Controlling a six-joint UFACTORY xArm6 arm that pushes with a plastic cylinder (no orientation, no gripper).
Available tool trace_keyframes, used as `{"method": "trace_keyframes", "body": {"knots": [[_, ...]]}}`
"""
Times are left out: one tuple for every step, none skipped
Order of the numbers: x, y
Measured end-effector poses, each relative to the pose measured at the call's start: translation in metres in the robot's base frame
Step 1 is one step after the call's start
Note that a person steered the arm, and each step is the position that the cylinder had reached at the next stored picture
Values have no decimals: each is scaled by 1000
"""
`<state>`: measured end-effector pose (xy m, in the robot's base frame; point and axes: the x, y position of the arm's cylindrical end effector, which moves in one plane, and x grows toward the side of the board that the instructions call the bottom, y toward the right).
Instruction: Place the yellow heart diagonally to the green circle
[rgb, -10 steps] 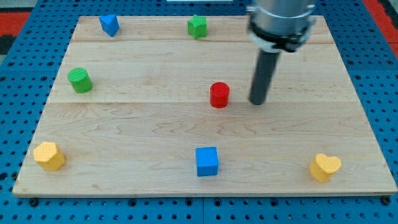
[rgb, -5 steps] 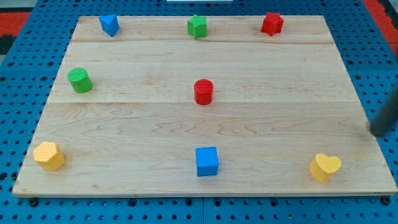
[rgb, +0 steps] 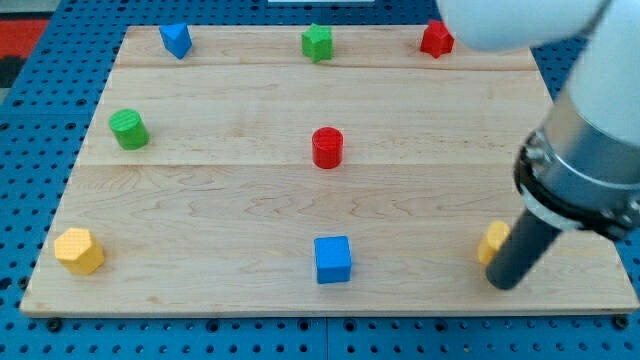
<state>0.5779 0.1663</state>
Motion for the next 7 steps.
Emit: {"method": "trace_keyframes", "body": {"knots": [[-28,-1],[-20,28],[-27,65],[-45,70],[-48,24],[-48,-60],[-48,-68]]}}
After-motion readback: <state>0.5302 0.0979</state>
